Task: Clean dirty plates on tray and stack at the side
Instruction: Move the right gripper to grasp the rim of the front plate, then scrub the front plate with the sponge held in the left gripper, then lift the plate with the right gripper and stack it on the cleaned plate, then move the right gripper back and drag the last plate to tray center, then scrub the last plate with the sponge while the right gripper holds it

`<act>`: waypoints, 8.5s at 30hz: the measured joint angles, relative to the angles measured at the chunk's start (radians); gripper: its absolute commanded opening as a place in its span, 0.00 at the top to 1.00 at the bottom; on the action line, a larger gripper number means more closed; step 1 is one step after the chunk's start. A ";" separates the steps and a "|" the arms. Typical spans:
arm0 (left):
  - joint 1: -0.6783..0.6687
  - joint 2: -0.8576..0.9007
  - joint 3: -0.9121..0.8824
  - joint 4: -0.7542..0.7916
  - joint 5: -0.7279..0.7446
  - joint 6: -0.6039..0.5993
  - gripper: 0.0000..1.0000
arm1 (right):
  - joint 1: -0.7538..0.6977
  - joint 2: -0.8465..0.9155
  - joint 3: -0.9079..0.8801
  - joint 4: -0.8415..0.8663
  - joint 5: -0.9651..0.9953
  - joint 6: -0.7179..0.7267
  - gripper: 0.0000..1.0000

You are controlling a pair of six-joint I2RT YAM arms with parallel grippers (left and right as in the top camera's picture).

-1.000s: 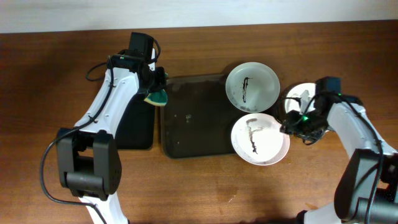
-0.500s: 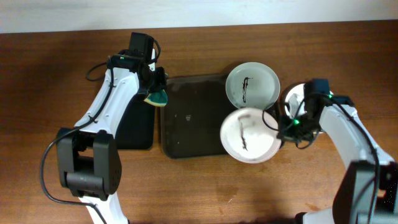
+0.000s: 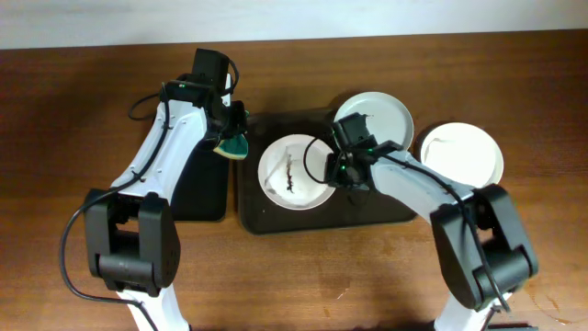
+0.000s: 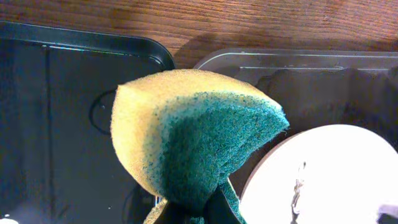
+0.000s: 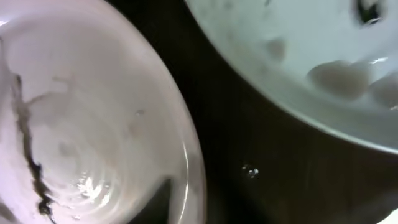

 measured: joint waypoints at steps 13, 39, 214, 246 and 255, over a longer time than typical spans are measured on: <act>-0.117 0.000 0.000 -0.039 0.031 0.055 1.00 | -0.087 0.049 0.046 -0.027 -0.210 -0.094 0.96; -0.219 0.181 -0.064 -0.153 0.401 0.416 1.00 | -0.086 0.056 0.046 -0.046 -0.239 -0.104 0.96; -0.170 0.208 0.499 -0.366 -0.242 -0.074 1.00 | -0.102 0.249 0.372 -0.086 -0.188 -0.614 0.96; -0.170 0.209 0.327 -0.264 -0.054 -0.008 1.00 | -0.202 0.235 0.351 -0.319 -0.208 -0.215 0.96; -0.225 0.248 0.277 -0.083 0.007 0.040 1.00 | -0.201 0.222 0.315 -0.261 -0.223 -0.198 0.96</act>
